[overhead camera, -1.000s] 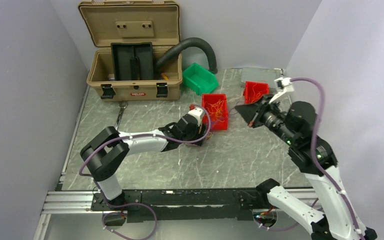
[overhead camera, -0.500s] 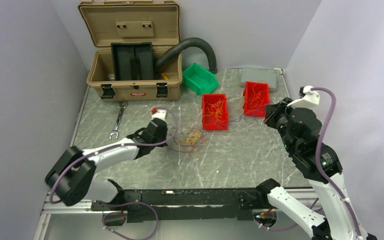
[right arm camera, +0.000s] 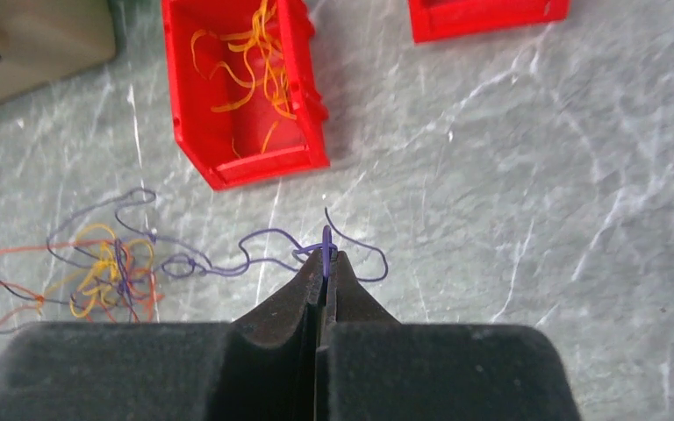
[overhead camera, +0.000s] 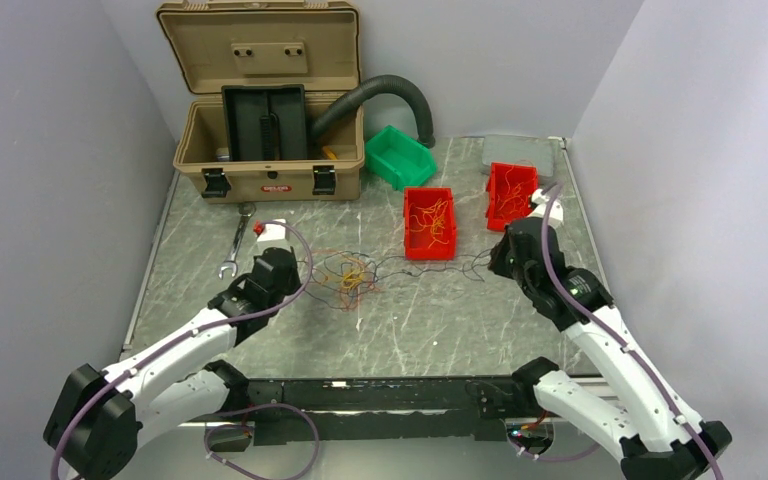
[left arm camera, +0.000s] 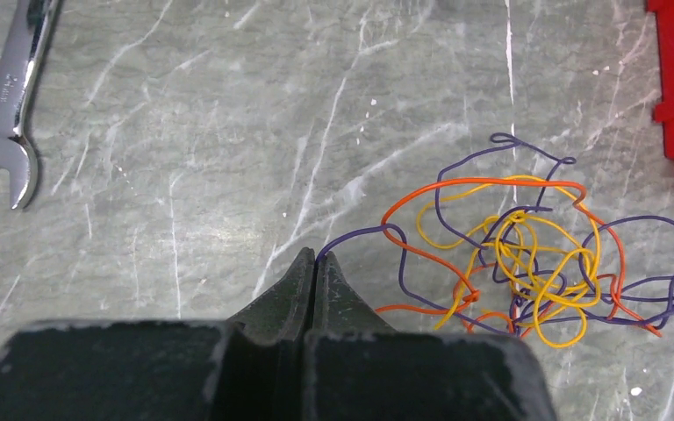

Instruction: Untangle the cables

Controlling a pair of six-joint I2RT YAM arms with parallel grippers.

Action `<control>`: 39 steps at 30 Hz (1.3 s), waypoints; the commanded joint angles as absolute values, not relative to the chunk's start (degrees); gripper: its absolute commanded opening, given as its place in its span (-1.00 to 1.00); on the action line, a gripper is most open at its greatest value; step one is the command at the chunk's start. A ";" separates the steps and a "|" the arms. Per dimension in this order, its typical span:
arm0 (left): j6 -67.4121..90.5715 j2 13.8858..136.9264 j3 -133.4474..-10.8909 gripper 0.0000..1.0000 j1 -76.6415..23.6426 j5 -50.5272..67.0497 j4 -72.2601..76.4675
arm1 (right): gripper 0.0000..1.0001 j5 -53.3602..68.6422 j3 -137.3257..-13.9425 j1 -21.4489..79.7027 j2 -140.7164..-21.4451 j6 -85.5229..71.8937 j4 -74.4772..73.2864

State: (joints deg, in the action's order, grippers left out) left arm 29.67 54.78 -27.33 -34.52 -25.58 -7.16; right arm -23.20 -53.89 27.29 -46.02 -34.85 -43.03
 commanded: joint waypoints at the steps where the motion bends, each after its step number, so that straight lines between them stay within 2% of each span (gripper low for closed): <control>1: 29.30 54.87 -28.49 -1.00 -34.27 -29.00 -7.39 | -1.00 -15.88 -49.43 27.16 -46.97 -37.79 -36.99; 9: 24.75 58.78 -30.88 -1.00 -34.27 -23.21 -6.53 | -1.00 -11.60 -40.44 27.16 -48.97 -39.51 -34.69; 10: 24.32 58.68 -30.81 -1.00 -34.21 -22.30 -6.17 | -0.95 -11.80 -39.73 27.08 -49.03 -39.67 -34.64; 12: 23.14 58.18 -30.26 -1.00 -34.28 -19.86 -4.33 | -0.65 -13.54 -38.82 27.11 -49.07 -40.76 -35.44; 13: 22.44 57.92 -29.97 -1.00 -34.22 -18.43 -3.63 | -0.24 -13.95 -38.46 27.13 -48.87 -40.81 -35.74; 14: 21.77 57.68 -29.71 -1.00 -34.23 -16.99 -2.94 | 0.32 -13.62 -38.05 27.15 -48.56 -39.87 -35.08; 15: 21.23 57.47 -29.49 -1.00 -34.20 -15.52 -2.43 | 0.54 -13.51 -37.86 27.10 -48.15 -39.18 -34.89; 16: 20.58 57.34 -29.31 -1.00 -34.25 -14.45 -2.04 | 0.61 -13.82 -37.80 27.11 -47.80 -38.93 -34.78; 22: 16.64 56.01 -26.84 -1.00 -34.23 -7.20 3.18 | 0.76 -11.68 -37.48 27.16 -47.94 -38.36 -33.10; 26: 15.11 54.91 -24.71 -1.00 -34.22 -4.89 5.73 | 0.99 -9.71 -36.97 27.10 -49.09 -39.70 -32.01; 32: 13.73 53.76 -23.63 -1.00 -34.26 -6.78 7.37 | 1.00 -10.53 -36.91 27.20 -50.68 -46.39 -30.28; 39: 13.77 53.11 -23.29 -1.00 -34.28 -7.43 7.54 | 0.98 -12.45 -39.44 29.76 -58.10 -56.92 -27.56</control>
